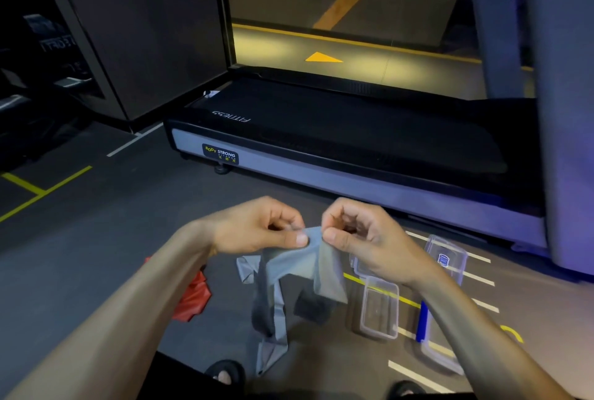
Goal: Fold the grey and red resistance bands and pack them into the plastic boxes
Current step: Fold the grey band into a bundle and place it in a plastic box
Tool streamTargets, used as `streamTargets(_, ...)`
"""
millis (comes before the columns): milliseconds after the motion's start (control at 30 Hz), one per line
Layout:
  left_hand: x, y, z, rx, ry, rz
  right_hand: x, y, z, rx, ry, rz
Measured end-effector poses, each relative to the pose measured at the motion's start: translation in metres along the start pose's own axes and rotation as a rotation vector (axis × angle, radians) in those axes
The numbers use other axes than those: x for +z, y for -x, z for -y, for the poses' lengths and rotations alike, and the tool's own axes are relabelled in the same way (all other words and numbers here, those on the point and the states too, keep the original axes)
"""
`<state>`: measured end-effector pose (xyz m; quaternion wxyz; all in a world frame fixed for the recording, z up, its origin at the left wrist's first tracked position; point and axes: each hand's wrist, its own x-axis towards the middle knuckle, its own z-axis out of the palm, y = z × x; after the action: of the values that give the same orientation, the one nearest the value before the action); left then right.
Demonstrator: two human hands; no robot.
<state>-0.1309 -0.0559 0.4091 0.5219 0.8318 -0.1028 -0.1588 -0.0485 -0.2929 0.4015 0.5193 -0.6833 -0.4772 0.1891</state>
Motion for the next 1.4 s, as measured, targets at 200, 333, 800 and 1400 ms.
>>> streamTargets(200, -0.006, 0.001, 0.013, -0.055, 0.035, -0.001, -0.017, 0.001, 0.005, 0.028, -0.01, 0.002)
streamTargets(333, -0.007, 0.002, 0.015, -0.062, 0.043, -0.02, -0.024, 0.003, 0.002, 0.072, 0.009, 0.008)
streamTargets(800, 0.0, -0.003, 0.015, -0.058, -0.045, -0.081, -0.031, 0.012, -0.004, 0.078, 0.106, -0.032)
streamTargets(1400, -0.016, 0.01, 0.011, -0.029, 0.191, -0.036, -0.035, 0.012, -0.014, 0.088, -0.01, -0.149)
